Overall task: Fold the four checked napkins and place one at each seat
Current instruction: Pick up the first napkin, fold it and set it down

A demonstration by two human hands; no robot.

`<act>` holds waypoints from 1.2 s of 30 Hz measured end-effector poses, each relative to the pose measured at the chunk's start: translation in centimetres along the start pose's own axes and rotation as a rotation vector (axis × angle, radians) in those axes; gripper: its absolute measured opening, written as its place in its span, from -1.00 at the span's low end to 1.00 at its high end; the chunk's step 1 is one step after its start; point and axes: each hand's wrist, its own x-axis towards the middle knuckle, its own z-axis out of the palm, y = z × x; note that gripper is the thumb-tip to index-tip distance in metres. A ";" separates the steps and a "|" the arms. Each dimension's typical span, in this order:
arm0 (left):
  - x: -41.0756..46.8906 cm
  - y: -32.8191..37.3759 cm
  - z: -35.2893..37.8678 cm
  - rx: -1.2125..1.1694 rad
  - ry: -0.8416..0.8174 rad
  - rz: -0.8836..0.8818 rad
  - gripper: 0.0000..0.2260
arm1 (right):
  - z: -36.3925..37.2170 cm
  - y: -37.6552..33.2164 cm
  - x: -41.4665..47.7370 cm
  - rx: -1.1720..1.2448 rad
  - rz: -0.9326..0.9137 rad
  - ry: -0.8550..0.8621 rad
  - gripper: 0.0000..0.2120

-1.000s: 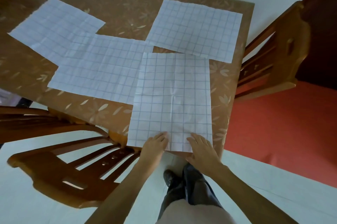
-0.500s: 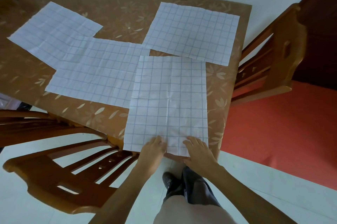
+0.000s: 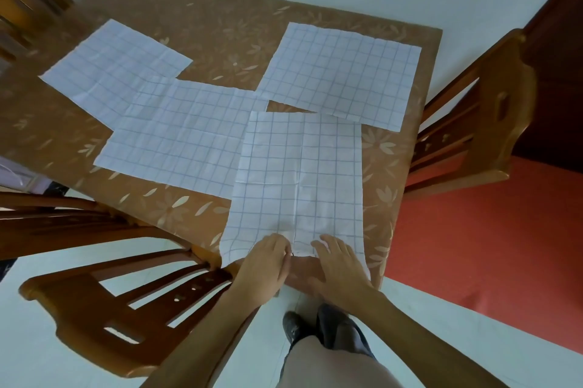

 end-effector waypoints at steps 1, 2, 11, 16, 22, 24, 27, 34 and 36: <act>0.4 0.2 -1.0 -0.022 0.021 -0.013 -0.89 | -0.6 -0.3 0.3 0.016 -0.003 0.059 -0.48; 0.8 0.3 -2.2 -0.044 0.049 -0.015 -0.88 | -1.3 -0.5 0.7 0.022 -0.008 0.117 -0.56; 2.9 -0.2 -13.3 -0.048 0.208 0.044 -0.64 | -13.0 -1.7 2.6 0.095 -0.048 0.302 -0.76; 4.4 -0.9 -18.4 0.031 0.314 0.063 -0.86 | -19.9 -3.2 2.3 0.136 -0.094 0.454 -0.88; 6.3 0.4 -26.7 -0.217 0.372 0.109 -0.96 | -28.4 -4.7 0.6 0.138 -0.203 0.580 -0.80; 6.8 0.9 -29.9 -0.189 0.377 0.135 -0.95 | -31.2 -4.9 -0.2 0.135 -0.261 0.596 -0.84; 7.0 2.4 -34.6 -0.120 0.397 0.183 -0.85 | -34.9 -5.5 -1.7 0.155 -0.344 0.634 -0.84; 8.4 8.6 -43.1 0.050 0.461 0.217 -0.91 | -41.4 -8.6 -3.6 0.180 -0.445 0.698 -0.76; 8.8 10.0 -44.9 0.069 0.474 0.223 -0.88 | -43.2 -9.2 -3.6 0.142 -0.447 0.730 -0.77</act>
